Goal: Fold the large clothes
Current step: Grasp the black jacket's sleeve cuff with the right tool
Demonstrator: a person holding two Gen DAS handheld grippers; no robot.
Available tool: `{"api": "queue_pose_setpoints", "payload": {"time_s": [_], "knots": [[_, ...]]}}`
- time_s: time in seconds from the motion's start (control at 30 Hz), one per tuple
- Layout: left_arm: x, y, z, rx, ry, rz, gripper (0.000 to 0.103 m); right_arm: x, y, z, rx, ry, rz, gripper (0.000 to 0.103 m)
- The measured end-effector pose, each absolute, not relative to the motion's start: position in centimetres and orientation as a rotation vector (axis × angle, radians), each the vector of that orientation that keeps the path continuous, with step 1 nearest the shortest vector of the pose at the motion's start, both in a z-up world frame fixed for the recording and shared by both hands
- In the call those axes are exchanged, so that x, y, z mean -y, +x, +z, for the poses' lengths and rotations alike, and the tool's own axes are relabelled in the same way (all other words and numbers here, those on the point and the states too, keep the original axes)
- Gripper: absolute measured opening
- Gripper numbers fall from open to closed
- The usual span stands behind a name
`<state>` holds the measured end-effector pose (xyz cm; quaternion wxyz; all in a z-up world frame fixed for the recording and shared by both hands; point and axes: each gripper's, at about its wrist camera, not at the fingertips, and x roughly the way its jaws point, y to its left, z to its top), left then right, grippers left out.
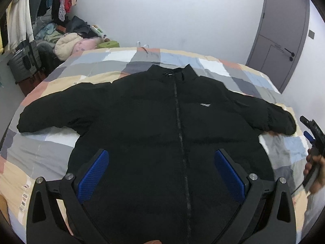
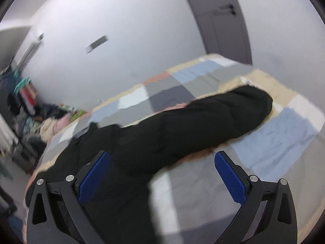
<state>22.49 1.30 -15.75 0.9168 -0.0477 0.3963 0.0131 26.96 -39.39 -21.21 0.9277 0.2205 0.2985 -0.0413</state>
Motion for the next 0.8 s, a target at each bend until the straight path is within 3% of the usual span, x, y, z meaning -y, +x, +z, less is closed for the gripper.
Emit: {"api": "queue_pose_setpoints", "payload": {"time_s": [0.37,0.67,0.77,0.8], "knots": [[-3.2,25.2,-19.0,-0.842,-0.130,0.112,0.103,56.3,34.2,-33.5,-0.621,0.857,-0.381,0.098],[-3.0,26.6,-20.0,-0.845,-0.100,0.134,0.103,58.3,36.7,-34.7,-0.519,0.876,-0.302,0.096],[-2.9,26.6,-20.1,-0.850,-0.104,0.125,0.103,58.1,37.8,-34.0,-0.521,0.865,-0.258,0.068],[-2.9,26.5,-20.1,-0.848,-0.104,0.121,0.103,58.1,38.1,-33.7,-0.520,0.866,-0.251,0.053]]}}
